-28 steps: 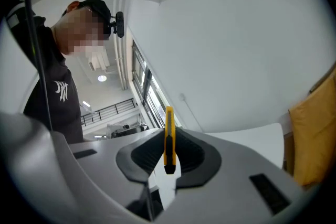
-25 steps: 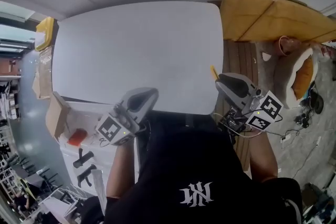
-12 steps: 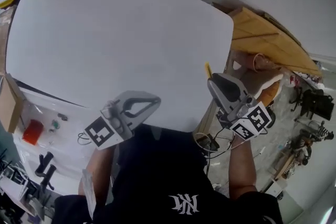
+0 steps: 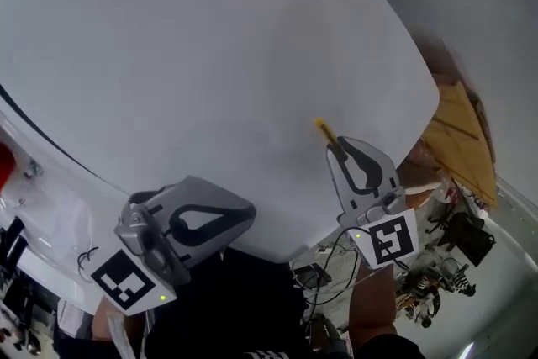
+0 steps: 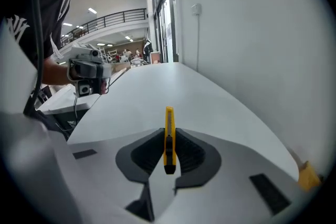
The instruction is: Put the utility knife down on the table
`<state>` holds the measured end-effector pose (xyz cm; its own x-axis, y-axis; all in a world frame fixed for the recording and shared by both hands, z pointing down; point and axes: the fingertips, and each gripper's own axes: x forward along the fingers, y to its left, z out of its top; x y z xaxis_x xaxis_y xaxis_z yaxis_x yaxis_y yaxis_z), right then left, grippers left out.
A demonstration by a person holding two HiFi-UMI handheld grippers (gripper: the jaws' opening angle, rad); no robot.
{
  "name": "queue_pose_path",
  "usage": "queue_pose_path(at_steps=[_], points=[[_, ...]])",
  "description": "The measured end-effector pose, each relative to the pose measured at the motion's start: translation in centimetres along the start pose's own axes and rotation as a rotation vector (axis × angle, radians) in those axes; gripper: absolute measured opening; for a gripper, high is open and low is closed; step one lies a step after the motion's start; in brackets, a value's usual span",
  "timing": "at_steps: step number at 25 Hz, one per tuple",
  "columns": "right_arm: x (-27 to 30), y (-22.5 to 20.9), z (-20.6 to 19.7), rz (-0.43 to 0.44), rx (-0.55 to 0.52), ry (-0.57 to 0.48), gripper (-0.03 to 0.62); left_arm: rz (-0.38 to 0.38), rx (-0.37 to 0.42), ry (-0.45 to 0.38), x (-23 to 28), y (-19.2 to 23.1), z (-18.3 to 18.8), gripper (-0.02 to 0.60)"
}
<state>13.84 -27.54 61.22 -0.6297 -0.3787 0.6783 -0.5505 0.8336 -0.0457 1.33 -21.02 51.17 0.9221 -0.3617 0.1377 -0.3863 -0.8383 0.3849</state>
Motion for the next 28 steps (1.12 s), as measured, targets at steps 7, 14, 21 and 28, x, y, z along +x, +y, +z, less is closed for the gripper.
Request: queue_pose_path(at_steps=[7, 14, 21, 28], points=[[4.0, 0.0, -2.0, -0.017, 0.007, 0.112, 0.054, -0.026, 0.028, -0.028, 1.2, 0.4, -2.4, 0.006], [5.0, 0.9, -2.2, -0.007, -0.004, 0.155, 0.054, -0.042, 0.038, -0.048, 0.2, 0.2, -3.2, 0.005], [4.9, 1.4, -2.7, 0.006, 0.001, 0.197, 0.054, -0.053, 0.051, -0.029, 0.6, 0.0, -3.8, 0.006], [5.2, 2.1, -2.9, 0.016, -0.014, 0.199, 0.054, -0.029, 0.053, 0.0, 0.7, 0.4, -4.4, 0.005]])
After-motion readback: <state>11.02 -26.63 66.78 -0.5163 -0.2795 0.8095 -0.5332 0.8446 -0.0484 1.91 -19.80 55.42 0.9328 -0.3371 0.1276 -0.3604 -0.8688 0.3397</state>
